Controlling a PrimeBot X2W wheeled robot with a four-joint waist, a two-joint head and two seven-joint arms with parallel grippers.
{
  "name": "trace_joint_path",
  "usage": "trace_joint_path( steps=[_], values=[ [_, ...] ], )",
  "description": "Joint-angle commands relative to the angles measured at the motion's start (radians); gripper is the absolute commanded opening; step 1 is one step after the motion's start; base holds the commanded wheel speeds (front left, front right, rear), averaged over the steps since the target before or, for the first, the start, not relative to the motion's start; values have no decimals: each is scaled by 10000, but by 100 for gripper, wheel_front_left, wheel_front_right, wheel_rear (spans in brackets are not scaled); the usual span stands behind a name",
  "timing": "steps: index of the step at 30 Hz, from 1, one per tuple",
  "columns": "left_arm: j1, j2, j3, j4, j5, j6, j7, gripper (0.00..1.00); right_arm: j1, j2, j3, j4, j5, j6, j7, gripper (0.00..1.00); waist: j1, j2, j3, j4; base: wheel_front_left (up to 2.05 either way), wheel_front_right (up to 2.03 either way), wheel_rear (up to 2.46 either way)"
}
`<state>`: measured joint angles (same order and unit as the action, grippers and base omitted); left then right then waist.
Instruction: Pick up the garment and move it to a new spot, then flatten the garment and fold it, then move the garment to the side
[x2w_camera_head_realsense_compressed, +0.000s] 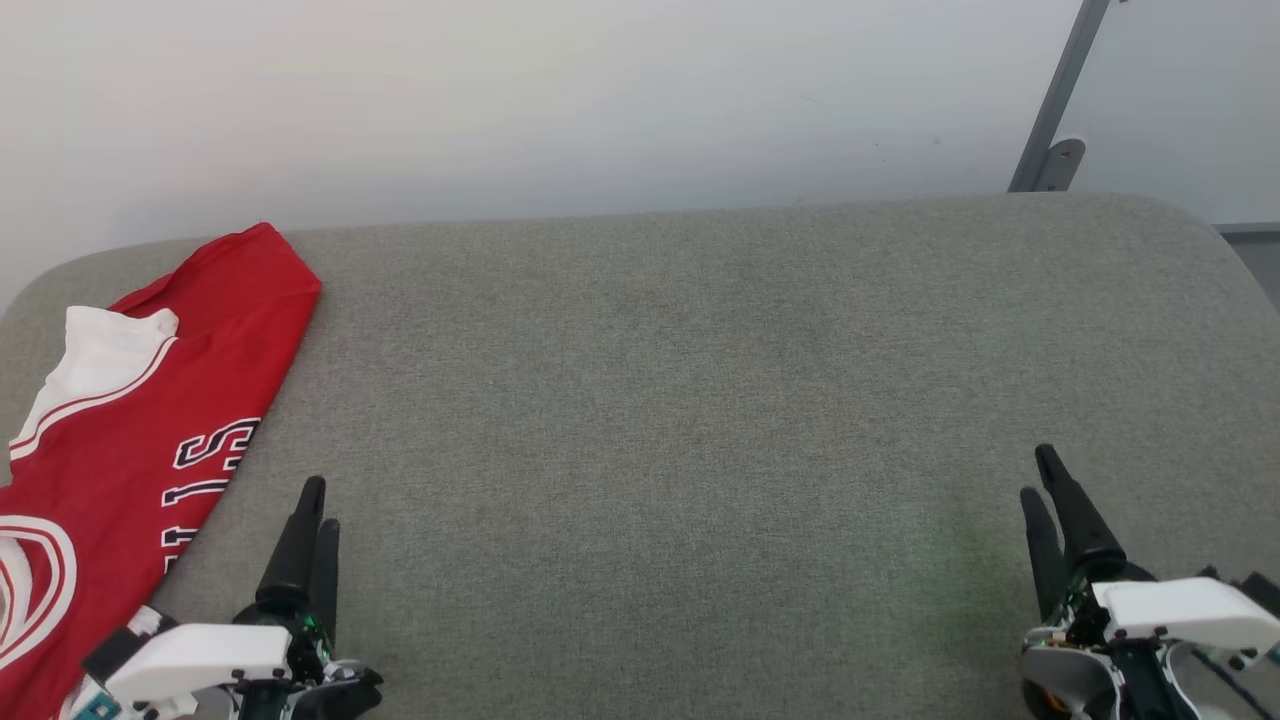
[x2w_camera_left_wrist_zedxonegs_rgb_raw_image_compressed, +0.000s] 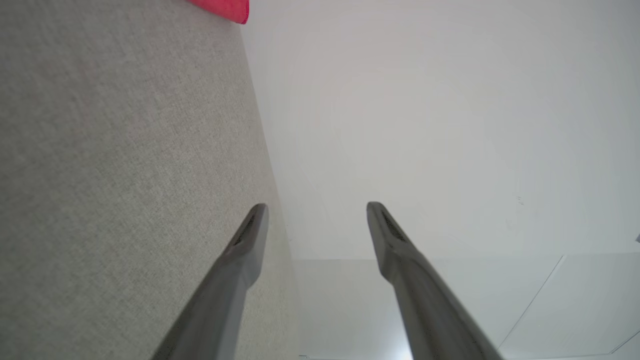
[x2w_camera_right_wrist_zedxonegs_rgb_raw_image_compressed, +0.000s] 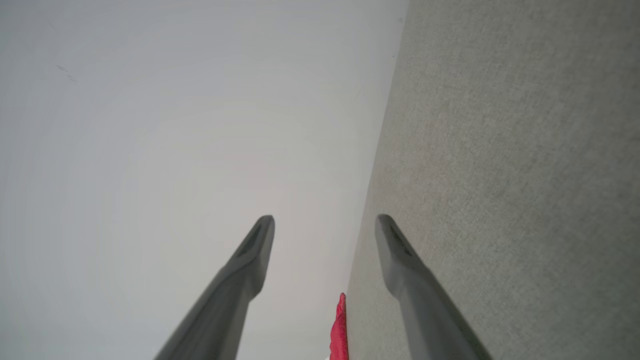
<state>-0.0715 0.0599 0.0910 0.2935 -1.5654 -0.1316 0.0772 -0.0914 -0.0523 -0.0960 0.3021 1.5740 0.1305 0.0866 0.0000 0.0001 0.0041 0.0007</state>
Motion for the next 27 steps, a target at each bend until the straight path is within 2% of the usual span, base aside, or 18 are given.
trace_joint_path(
  steps=[1, 6, 11, 22, 27],
  values=[
    [-334, 137, -58, -159, 182, -1, -82, 100, -357, -126, 54, -119, -150, 2, -80, 100, 0, -1, 0, 2, 0, 0, 0],
    [-465, 409, -266, -100, 1113, 0, -346, 100, -584, -382, 409, -5, -896, 2, -420, 100, 0, -1, -2, 9, 0, 0, 0],
    [-462, 501, -297, -167, 2657, 60, -615, 100, -852, -629, 595, 132, -2214, 2, -708, 100, 0, -1, -2, 14, 0, 0, 0],
    [-430, 624, -439, -210, 5290, 245, -1060, 100, -1075, -652, 469, 401, -5040, 2, -1154, 100, 0, -1, 9, 57, 0, 0, 0],
    [-401, 696, -492, -281, 6061, 318, -1208, 100, -1168, -678, 442, 468, -6101, 2, -1303, 100, 0, -1, 12, 65, 0, 0, 0]
  ],
)
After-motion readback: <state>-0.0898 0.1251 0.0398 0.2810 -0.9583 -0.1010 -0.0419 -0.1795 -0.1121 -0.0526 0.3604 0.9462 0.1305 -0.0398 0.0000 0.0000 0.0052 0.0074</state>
